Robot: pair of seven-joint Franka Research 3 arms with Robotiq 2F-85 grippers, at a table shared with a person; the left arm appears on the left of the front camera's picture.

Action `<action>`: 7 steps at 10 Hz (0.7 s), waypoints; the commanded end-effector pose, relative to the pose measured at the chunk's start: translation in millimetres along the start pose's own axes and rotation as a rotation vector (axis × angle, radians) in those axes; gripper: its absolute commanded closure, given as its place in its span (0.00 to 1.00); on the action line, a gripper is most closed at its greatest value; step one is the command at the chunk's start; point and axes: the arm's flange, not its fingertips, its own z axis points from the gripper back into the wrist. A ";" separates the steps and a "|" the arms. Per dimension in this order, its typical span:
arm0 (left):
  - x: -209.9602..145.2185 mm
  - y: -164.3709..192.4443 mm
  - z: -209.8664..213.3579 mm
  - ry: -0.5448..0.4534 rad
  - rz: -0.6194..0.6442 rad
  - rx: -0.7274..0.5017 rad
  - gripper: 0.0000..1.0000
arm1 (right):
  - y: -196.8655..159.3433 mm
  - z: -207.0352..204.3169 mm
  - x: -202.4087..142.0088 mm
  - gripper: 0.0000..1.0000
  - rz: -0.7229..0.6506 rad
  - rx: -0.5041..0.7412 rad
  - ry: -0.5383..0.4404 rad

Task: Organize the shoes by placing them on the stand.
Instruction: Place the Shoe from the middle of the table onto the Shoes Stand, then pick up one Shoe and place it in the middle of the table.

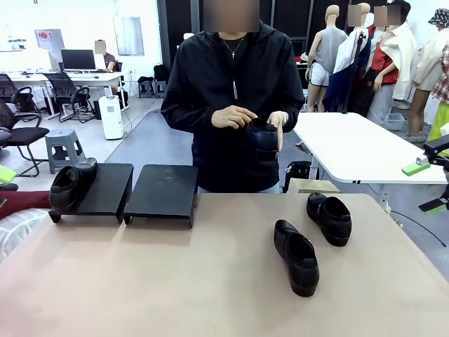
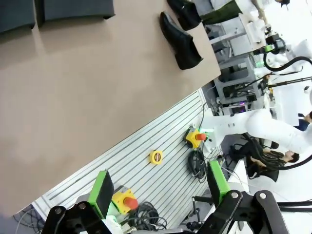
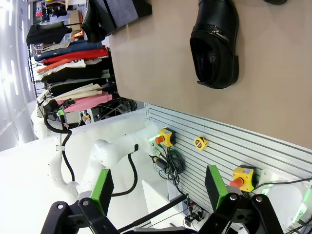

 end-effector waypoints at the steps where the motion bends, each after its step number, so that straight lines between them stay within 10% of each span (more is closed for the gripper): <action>1: -0.8 0.5 3.6 0.018 -0.017 0.013 0.00 | 3.3 3.4 -0.5 0.00 -0.009 0.000 0.005; 7: -0.8 0.5 3.6 0.018 -0.017 0.013 0.00 | 3.3 3.4 -0.5 0.00 -0.009 0.000 0.005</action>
